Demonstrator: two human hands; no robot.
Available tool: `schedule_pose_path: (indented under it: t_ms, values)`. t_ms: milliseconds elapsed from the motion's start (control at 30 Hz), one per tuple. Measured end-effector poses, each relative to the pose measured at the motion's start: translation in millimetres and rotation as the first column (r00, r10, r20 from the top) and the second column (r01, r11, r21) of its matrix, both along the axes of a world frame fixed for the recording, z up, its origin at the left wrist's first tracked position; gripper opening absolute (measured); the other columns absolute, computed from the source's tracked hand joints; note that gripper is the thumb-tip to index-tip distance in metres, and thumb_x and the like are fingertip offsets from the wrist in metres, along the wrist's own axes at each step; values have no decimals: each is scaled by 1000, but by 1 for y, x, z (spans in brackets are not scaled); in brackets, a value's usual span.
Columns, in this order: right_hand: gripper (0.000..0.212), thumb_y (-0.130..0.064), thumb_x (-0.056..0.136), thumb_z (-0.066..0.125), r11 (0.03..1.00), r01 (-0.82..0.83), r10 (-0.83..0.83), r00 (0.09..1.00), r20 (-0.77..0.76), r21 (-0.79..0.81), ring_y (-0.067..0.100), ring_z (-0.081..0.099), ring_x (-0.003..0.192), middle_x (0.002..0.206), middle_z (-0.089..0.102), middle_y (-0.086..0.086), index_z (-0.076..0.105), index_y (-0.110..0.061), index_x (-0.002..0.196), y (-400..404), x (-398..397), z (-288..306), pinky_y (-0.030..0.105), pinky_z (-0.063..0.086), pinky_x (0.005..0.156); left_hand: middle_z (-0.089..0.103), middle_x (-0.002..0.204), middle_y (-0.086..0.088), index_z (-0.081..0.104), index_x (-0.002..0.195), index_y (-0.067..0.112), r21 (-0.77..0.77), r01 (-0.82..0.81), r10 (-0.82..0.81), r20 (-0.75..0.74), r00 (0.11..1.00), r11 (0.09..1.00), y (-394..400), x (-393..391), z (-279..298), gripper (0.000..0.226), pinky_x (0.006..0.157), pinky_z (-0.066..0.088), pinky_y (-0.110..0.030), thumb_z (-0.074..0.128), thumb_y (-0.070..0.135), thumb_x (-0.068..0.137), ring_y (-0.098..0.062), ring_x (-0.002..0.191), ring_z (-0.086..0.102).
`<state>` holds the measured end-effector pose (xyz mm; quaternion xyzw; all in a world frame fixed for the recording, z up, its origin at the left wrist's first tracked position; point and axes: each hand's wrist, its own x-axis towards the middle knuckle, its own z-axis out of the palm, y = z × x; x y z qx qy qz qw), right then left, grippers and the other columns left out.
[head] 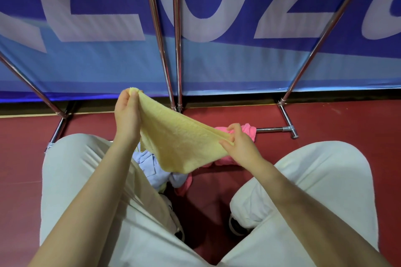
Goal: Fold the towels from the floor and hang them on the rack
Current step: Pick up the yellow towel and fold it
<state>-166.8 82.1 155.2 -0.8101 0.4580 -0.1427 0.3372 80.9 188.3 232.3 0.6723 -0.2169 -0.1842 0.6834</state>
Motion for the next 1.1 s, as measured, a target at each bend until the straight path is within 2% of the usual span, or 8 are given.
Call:
schedule_pose_path:
  t_ms: [300, 433, 533, 600, 700, 767, 833, 1100]
  values:
    - [14, -19, 81, 71, 980, 200, -200, 977, -69, -1, 23, 56, 84, 75, 55, -1, 72, -7, 88, -20, -9, -11, 27, 31, 67, 48, 74, 10, 50, 87, 12, 183, 165, -230, 430, 873, 969, 2, -14, -4, 18, 62, 34, -12, 41, 12, 102, 6, 66, 44]
    - [14, -30, 80, 73, 965, 241, -255, 955, -153, -103, 20, 47, 100, 96, 50, 1, 70, -18, 85, -31, -13, -15, 32, 40, 84, 47, 76, 12, 50, 84, 16, 132, 127, -165, 332, 929, 983, -1, -10, -9, 20, 63, 34, -13, 41, 14, 101, 5, 67, 42]
    - [23, -29, 84, 68, 980, 196, -184, 961, -205, 38, 20, 51, 89, 82, 51, -3, 53, -24, 68, -37, -15, -18, 31, 41, 72, 48, 80, 13, 51, 80, 26, 95, 53, -71, 198, 978, 994, -4, -5, -15, 24, 68, 35, -17, 41, 21, 101, 2, 73, 42]
    - [35, -23, 86, 65, 967, 214, -195, 971, -139, 140, 23, 50, 83, 71, 50, -3, 41, -25, 61, -38, -12, -16, 31, 35, 63, 51, 94, 6, 55, 80, 25, 120, -11, -8, 153, 988, 993, -7, -1, -20, 23, 78, 39, -24, 42, 24, 99, -6, 85, 47]
    - [19, -17, 86, 64, 938, 296, -320, 939, 128, 178, 24, 53, 90, 82, 58, -1, 53, -22, 71, -39, -7, -4, 34, 42, 80, 51, 116, -18, 62, 86, 9, 200, -169, 148, 113, 982, 965, -10, 12, -31, 28, 98, 42, -43, 45, 30, 93, -32, 108, 52]
    - [6, -12, 87, 63, 929, 309, -359, 885, 297, 202, 15, 54, 79, 82, 57, -6, 58, -15, 85, -39, -5, 11, 22, 43, 72, 45, 124, -12, 67, 100, 13, 233, -236, 242, 3, 970, 943, -10, 17, -32, 30, 103, 41, -37, 46, 32, 94, -27, 113, 50]
    - [6, -8, 88, 62, 933, 296, -356, 838, 414, 204, 4, 51, 73, 80, 55, -9, 59, -11, 91, -37, -6, 25, 12, 39, 64, 35, 123, -1, 66, 111, 17, 238, -247, 270, -68, 960, 939, -11, 17, -34, 28, 99, 39, -27, 46, 31, 97, -18, 107, 49]
    - [11, -8, 88, 64, 881, 276, -467, 635, 615, 384, 11, 53, 75, 79, 58, -3, 62, -18, 84, -38, -10, 40, 23, 44, 69, 56, 92, 5, 64, 96, 27, 177, -125, 152, -148, 977, 976, -13, 13, -45, 16, 82, 41, -34, 50, 35, 92, -12, 85, 49]
